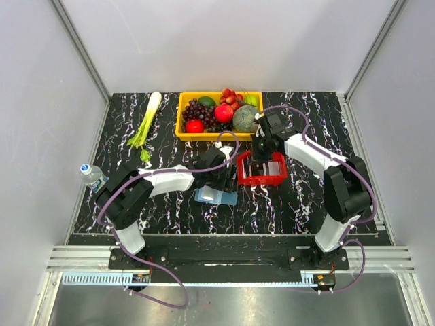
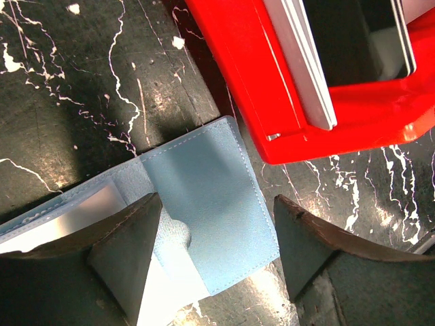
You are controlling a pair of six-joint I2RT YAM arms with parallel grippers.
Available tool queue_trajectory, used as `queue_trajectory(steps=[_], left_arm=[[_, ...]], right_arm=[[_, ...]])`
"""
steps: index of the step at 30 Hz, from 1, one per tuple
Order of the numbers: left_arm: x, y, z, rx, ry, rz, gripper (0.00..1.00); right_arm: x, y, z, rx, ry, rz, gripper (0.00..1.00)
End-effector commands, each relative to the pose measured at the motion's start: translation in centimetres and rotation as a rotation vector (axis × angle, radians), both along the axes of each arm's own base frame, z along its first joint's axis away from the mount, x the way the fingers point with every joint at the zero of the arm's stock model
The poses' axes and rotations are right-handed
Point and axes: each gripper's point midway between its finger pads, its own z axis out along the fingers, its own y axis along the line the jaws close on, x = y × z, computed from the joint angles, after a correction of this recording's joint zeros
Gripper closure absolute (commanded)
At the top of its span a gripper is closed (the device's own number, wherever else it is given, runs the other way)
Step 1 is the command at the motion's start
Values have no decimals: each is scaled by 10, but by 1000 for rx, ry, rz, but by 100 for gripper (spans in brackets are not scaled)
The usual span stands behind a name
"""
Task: Put the credit cards into the card holder
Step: Pick up the credit card from the storage box.
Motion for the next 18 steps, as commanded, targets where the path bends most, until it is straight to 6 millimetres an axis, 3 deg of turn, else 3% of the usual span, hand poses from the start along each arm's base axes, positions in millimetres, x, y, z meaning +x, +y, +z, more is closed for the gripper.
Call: queue_trajectory(steps=[1, 10, 14, 18], left_arm=[[6, -6, 11, -24, -20, -16, 28], [5, -5, 9, -21, -16, -14, 28], [6, -5, 9, -17, -18, -15, 28], [6, -7, 10, -25, -15, -17, 28]], right_arm=[[15, -19, 15, -75, -89, -55, 100], [11, -15, -5, -81, -25, -25, 100], [9, -7, 5, -36, -33, 7, 100], [3, 15, 17, 81, -11, 76, 100]])
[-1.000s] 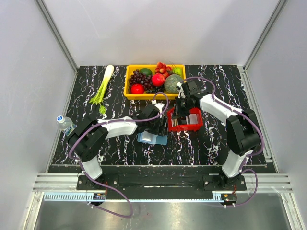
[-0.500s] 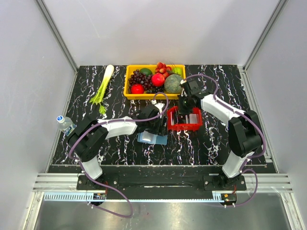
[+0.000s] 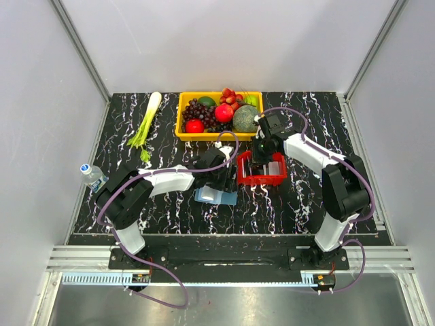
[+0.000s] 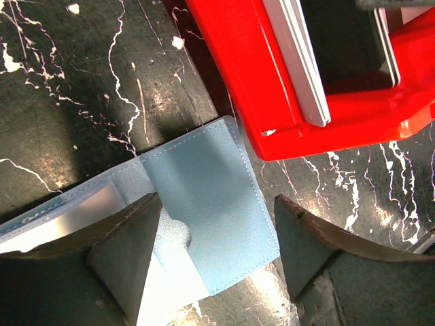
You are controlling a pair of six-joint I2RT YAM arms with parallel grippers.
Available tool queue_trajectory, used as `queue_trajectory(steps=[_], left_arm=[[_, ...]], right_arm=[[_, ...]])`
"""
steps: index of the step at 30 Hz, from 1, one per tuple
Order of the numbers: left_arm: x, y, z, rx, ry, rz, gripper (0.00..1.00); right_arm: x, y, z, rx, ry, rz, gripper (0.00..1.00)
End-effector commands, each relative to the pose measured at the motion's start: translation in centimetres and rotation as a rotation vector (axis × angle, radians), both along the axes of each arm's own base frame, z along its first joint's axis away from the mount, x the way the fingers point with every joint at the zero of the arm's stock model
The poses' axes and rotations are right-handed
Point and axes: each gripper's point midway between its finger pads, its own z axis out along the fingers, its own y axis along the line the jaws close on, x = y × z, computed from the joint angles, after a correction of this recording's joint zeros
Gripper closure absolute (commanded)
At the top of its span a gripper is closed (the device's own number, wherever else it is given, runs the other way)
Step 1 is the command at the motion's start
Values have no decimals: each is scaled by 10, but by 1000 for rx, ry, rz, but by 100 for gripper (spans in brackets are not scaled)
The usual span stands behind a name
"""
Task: Put the credit cards into the card holder
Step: Pick up the credit card from the storage box.
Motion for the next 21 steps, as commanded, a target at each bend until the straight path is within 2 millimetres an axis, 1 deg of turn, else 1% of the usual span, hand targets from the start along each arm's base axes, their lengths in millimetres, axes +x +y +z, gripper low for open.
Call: queue_trajectory(steps=[1, 7, 9, 13, 18, 21], left_arm=[[6, -9, 11, -27, -19, -23, 28], [6, -7, 10, -22, -20, -19, 28], [6, -7, 10, -23, -18, -19, 28], [6, -6, 10, -22, -18, -18, 28], [6, -7, 10, -22, -16, -19, 28], [6, -6, 9, -20, -16, -20, 28]], right_arm=[[2, 26, 27, 148, -12, 76, 100], [-5, 38, 25, 219, 32, 94, 100], [-5, 40, 27, 234, 34, 100, 100], [-5, 40, 27, 233, 28, 103, 100], [-5, 39, 21, 223, 37, 97, 100], [-3, 36, 23, 222, 31, 79, 100]])
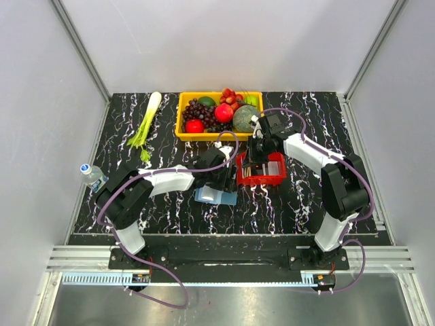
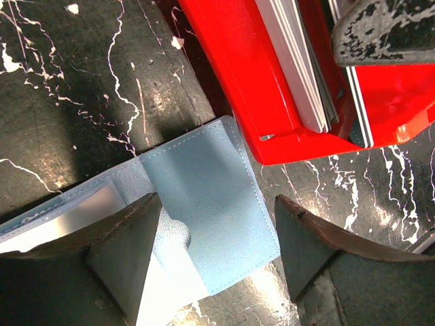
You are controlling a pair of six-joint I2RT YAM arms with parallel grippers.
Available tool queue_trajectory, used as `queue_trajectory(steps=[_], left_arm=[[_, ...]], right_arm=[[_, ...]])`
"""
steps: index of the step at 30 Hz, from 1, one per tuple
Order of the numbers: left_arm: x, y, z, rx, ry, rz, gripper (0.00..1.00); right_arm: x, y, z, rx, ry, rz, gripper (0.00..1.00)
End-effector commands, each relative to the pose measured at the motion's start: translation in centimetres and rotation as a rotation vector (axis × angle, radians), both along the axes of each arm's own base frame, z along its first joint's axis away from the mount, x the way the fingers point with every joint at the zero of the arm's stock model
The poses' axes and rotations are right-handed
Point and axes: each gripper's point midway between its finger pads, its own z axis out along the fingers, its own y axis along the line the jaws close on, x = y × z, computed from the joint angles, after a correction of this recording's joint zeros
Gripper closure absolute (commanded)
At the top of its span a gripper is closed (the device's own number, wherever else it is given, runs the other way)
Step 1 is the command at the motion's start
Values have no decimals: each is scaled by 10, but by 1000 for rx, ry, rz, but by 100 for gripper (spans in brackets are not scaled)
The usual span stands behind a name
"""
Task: Put the credit cards into the card holder
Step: Pick up the credit card from the storage box.
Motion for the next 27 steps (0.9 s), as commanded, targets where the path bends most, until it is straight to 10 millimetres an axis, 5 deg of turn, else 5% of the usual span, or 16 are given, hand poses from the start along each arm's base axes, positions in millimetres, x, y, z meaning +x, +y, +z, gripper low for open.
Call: queue_trajectory(steps=[1, 10, 27], left_arm=[[6, -6, 9, -17, -16, -18, 28], [6, -5, 8, -15, -18, -15, 28], [7, -7, 8, -17, -14, -19, 27]], right_arm=[[10, 4, 10, 47, -22, -14, 100], [14, -16, 15, 124, -1, -58, 100], [5, 2, 18, 245, 50, 20, 97]])
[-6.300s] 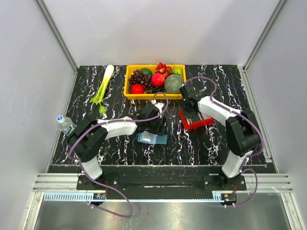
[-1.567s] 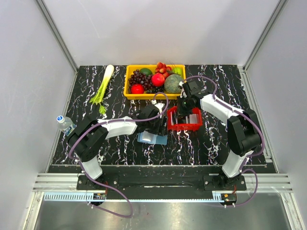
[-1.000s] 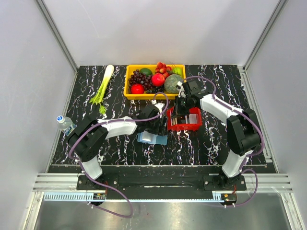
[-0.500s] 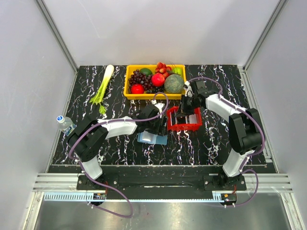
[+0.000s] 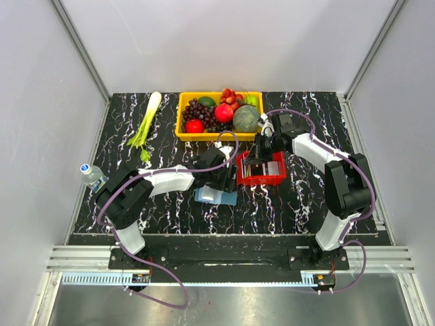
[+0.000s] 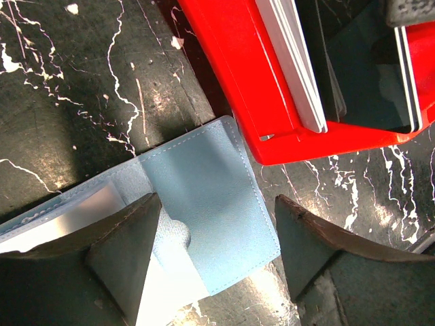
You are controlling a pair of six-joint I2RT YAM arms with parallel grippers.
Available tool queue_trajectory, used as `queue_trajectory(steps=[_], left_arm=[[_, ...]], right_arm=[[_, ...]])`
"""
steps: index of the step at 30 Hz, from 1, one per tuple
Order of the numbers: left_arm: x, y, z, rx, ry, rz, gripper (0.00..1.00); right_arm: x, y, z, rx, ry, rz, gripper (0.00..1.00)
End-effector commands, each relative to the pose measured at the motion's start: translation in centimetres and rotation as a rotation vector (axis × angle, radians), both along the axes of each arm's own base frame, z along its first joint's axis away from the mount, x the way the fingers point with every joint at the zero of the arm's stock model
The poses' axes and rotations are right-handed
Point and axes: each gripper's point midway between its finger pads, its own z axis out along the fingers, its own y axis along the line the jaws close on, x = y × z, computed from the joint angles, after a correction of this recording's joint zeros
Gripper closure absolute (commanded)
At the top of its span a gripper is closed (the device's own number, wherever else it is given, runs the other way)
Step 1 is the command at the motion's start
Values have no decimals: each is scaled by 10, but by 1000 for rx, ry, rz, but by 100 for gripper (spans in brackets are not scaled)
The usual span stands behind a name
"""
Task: Put the credit cards into the card holder
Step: Pick up the credit card from the storage box.
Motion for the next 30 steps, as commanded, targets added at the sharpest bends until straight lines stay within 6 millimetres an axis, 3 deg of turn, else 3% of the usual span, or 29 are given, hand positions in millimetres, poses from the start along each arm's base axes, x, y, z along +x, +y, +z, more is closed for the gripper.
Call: queue_trajectory(steps=[1, 9, 17, 25, 30], left_arm=[[7, -8, 9, -20, -15, -20, 27], [6, -7, 8, -15, -14, -21, 27], [6, -7, 8, -18, -13, -22, 27], [7, -8, 10, -22, -15, -24, 27], [6, -8, 8, -17, -13, -26, 27]], right_arm=[[0, 11, 7, 61, -7, 30, 97], [0, 11, -2, 60, 16, 28, 97], [2, 11, 19, 68, -49, 27, 99], [1, 13, 7, 71, -8, 34, 94], [4, 10, 0, 41, -6, 11, 100]])
